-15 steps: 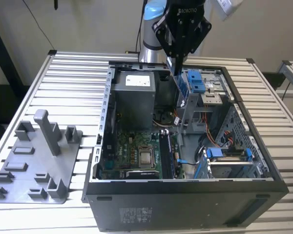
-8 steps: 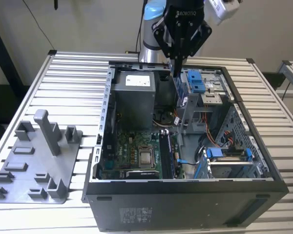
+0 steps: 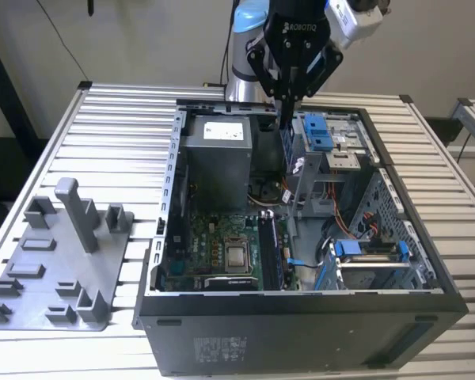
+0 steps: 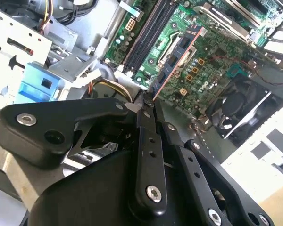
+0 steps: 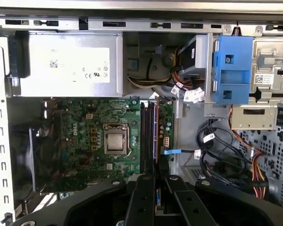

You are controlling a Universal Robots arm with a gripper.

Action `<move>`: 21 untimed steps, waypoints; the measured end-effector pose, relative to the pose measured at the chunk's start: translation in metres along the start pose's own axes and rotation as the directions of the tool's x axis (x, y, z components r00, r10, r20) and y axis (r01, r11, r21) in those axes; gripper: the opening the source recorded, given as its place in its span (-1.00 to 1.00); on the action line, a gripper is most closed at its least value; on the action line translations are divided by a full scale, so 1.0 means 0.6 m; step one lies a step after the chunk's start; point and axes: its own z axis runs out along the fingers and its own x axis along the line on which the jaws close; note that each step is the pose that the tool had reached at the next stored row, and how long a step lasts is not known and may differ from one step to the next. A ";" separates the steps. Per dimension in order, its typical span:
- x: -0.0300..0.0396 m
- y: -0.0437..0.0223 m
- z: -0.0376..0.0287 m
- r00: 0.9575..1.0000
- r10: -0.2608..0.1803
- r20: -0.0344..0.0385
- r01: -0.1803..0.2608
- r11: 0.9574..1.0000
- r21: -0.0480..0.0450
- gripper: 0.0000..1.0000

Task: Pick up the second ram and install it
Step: 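Insert the second ram into the second slot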

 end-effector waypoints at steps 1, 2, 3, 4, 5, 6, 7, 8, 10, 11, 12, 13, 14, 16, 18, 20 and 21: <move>0.000 0.000 0.001 1.000 0.000 0.000 0.000 1.000 0.000 -0.72; 0.000 -0.001 0.003 1.000 0.000 0.000 0.000 1.000 0.000 -0.72; 0.000 -0.001 0.005 1.000 0.000 -0.001 0.000 1.000 0.000 -0.72; 0.000 -0.002 0.008 1.000 0.000 -0.001 0.000 1.000 0.000 -0.72; 0.000 -0.003 0.010 1.000 0.000 -0.001 0.000 1.000 0.000 -0.72; 0.000 -0.005 0.013 1.000 0.000 -0.001 0.000 1.000 0.000 -0.72; -0.001 -0.006 0.016 1.000 0.000 -0.002 0.000 1.000 0.000 -0.72; -0.001 -0.008 0.019 1.000 0.000 -0.002 0.000 1.000 0.000 -0.72; -0.001 -0.012 0.025 1.000 0.000 -0.002 0.000 1.000 0.000 -0.72; -0.002 -0.014 0.027 1.000 0.000 -0.002 0.000 1.000 0.000 -0.72; -0.003 -0.016 0.031 1.000 0.000 -0.002 0.000 1.000 0.000 -0.72; -0.003 -0.017 0.034 1.000 0.000 -0.002 0.000 1.000 0.000 -0.72; -0.003 -0.019 0.037 1.000 0.000 -0.003 0.000 1.000 0.000 -0.72; -0.004 -0.023 0.043 1.000 0.000 -0.003 0.000 1.000 0.000 -0.72; -0.004 -0.026 0.048 1.000 0.000 -0.003 0.000 1.000 0.000 -0.72; -0.004 -0.028 0.052 1.000 -0.001 -0.003 0.001 1.000 0.001 -0.72; -0.004 -0.029 0.054 1.000 -0.003 -0.003 0.003 1.000 0.002 -0.72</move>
